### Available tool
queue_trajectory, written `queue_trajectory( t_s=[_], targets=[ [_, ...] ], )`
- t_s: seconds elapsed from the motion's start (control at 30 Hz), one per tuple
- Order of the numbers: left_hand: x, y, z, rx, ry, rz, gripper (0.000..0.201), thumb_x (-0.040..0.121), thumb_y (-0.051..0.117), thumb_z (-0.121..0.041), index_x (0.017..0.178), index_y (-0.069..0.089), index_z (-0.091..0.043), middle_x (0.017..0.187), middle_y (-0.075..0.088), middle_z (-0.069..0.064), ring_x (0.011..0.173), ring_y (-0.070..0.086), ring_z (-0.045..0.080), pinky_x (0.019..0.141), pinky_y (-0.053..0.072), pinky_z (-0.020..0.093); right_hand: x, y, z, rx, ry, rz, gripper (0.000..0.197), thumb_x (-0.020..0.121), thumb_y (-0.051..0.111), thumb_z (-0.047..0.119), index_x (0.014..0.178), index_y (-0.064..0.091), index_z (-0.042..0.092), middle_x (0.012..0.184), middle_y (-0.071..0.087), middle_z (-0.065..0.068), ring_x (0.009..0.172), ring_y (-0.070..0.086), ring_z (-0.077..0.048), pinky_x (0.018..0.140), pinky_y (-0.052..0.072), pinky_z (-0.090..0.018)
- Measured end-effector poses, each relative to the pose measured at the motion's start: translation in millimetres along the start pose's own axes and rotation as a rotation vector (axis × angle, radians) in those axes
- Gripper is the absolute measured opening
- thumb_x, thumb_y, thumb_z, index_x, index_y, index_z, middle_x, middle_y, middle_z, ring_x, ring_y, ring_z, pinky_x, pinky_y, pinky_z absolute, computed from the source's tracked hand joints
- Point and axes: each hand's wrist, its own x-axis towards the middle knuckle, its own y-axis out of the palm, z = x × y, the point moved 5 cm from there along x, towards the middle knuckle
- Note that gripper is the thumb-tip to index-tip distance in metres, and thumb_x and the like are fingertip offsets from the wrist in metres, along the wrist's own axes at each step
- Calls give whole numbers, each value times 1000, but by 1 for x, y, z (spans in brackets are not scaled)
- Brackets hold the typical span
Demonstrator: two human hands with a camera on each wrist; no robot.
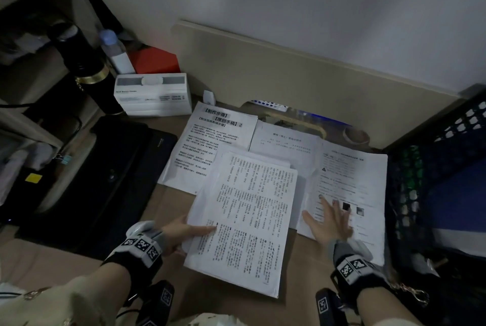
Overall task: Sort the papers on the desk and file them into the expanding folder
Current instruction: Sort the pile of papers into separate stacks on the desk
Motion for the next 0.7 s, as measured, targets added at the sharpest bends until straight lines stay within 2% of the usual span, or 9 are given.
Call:
queue_trajectory(
  t_s=[0.13,0.23,0.3,0.37,0.47,0.53,0.6,0.67,0.7],
  targets=[
    [-2,1,-3,3,-3,30,81,56,92,-37,124,55,-12,110,71,15,102,69,34,94,50,58,8,-2,-12,-31,-8,39,79,86,50,60,148,6,41,159,-12,8,144,-21,-25,110,1,-64],
    [-2,4,-5,-39,13,35,66,70,86,-25,125,54,-9,107,72,15,96,71,32,83,58,48,14,-4,-18,-5,-12,64,80,85,55,55,149,10,37,160,-8,5,144,-21,-27,115,3,-60],
    [-3,4,-6,-99,43,23,68,68,87,-20,126,53,-7,108,72,17,95,71,33,75,60,43,11,-6,-18,17,21,45,79,87,54,52,150,12,33,160,-8,2,145,-20,-27,117,2,-56],
    [-3,4,-6,-138,68,25,77,59,91,-20,126,54,-8,111,70,18,98,69,36,76,59,43,3,-12,-12,63,38,-57,73,89,53,45,150,16,29,160,-5,2,146,-16,-23,117,-1,-54],
    [-6,4,-10,-163,112,2,71,63,90,-15,125,56,-6,110,70,20,94,70,35,72,59,40,-22,-23,4,133,-31,-283,58,90,56,32,144,34,24,157,18,-2,145,10,-25,116,13,-46],
    [-12,6,-13,-176,155,-11,54,73,80,-7,123,58,-2,107,71,21,88,72,33,67,60,37,-40,-24,13,211,-66,-349,41,89,57,28,130,52,21,144,40,-6,132,32,-30,108,27,-42],
    [-16,8,-15,-185,188,-14,48,77,75,-3,121,59,1,107,70,23,86,72,33,67,60,37,-53,-14,20,311,-57,-240,20,91,54,33,104,64,22,118,59,-7,117,47,-30,97,38,-38],
    [-21,9,-18,-200,226,-21,48,76,75,-1,121,59,3,107,70,24,86,71,34,68,60,37,-63,-1,26,459,-53,-48,30,94,48,41,84,65,19,96,65,-6,103,58,-28,87,44,-34],
    [-24,10,-19,-208,240,-25,49,75,76,-2,121,60,4,107,70,24,86,71,35,68,60,38,-69,4,28,503,-51,27,38,94,47,45,83,65,14,93,67,-8,98,61,-28,83,44,-33]
  ],
)
